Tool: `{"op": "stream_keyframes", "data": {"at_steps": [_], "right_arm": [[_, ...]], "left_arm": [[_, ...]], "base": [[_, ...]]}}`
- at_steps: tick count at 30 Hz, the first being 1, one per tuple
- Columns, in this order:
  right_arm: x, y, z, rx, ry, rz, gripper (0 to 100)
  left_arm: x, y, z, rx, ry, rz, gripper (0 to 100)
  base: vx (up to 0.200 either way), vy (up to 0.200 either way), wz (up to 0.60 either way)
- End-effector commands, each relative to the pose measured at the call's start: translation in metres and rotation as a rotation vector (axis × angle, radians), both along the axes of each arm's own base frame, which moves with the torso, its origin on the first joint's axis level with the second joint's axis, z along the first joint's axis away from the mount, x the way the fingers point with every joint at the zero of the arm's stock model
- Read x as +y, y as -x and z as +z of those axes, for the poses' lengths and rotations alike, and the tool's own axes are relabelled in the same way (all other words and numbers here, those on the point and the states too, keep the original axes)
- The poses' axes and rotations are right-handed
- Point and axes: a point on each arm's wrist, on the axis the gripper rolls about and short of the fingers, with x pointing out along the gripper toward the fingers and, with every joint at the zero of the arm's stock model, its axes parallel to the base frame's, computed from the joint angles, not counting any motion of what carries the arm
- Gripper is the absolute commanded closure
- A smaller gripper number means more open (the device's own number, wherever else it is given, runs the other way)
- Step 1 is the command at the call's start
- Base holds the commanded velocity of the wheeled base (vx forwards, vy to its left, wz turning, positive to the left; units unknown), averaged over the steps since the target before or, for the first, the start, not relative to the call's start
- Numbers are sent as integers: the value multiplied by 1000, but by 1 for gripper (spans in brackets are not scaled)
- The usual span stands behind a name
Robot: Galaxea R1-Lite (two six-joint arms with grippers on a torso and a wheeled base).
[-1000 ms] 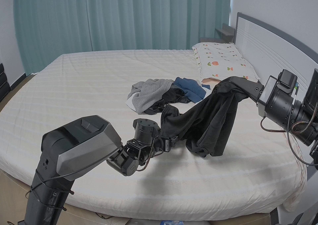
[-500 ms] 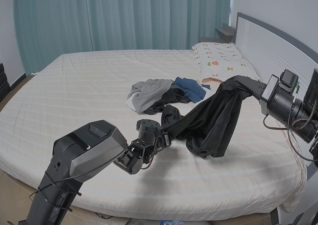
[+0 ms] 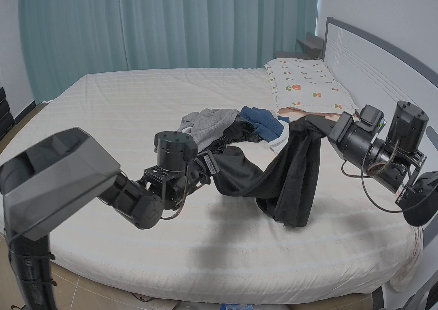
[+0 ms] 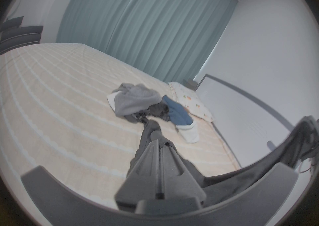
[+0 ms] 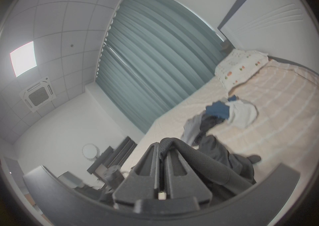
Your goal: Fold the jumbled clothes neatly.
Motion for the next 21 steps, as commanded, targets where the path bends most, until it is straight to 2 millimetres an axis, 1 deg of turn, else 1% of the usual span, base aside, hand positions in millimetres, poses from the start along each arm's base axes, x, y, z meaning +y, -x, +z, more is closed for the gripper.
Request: {"op": "stream_keyframes", "data": {"at_steps": [1,2,4,5,6,8,10,11,12,13,14,16,18,19,21], "right_arm": [[16,-40,24,-189,-69,-101,100],[16,-42,33,-221,-81,-118,100],[13,-43,45,-266,-106,-148,100],[10,-42,47,-271,-110,-163,100],[9,-40,45,-262,-110,-170,100],[6,-37,29,-218,-89,-170,100],[2,-31,8,-159,-66,-168,100],[2,-31,8,-159,-66,-168,100],[-2,-27,-11,-114,-46,-166,100],[-2,-27,-11,-114,-46,-166,100],[1,-30,-27,-77,-27,-164,100],[6,-38,-33,-76,-20,-177,100],[9,-37,-37,-70,-21,-170,100],[9,-37,-38,-66,-18,-169,100],[8,-36,-53,-19,11,-167,100]], "left_arm": [[36,36,91,-155,133,53,100],[39,37,98,-172,144,59,100],[47,43,109,-194,163,72,100],[52,47,112,-196,174,79,100],[56,50,111,-183,193,88,100],[60,57,103,-149,216,92,100],[63,62,91,-120,229,92,100],[63,62,91,-120,229,92,100],[63,66,80,-104,243,77,100],[63,66,80,-104,243,77,100],[61,68,68,-97,245,63,100],[60,69,55,-75,232,63,100],[61,70,45,-58,225,66,100],[62,70,44,-55,224,68,100],[63,72,31,-22,234,77,100]], "base": [[0,0,0],[0,0,0],[0,0,0],[0,0,0],[0,0,0],[0,0,0],[0,0,0],[0,0,0],[0,0,0],[0,0,0],[0,0,0],[0,0,0],[0,0,0],[0,0,0],[0,0,0]]}}
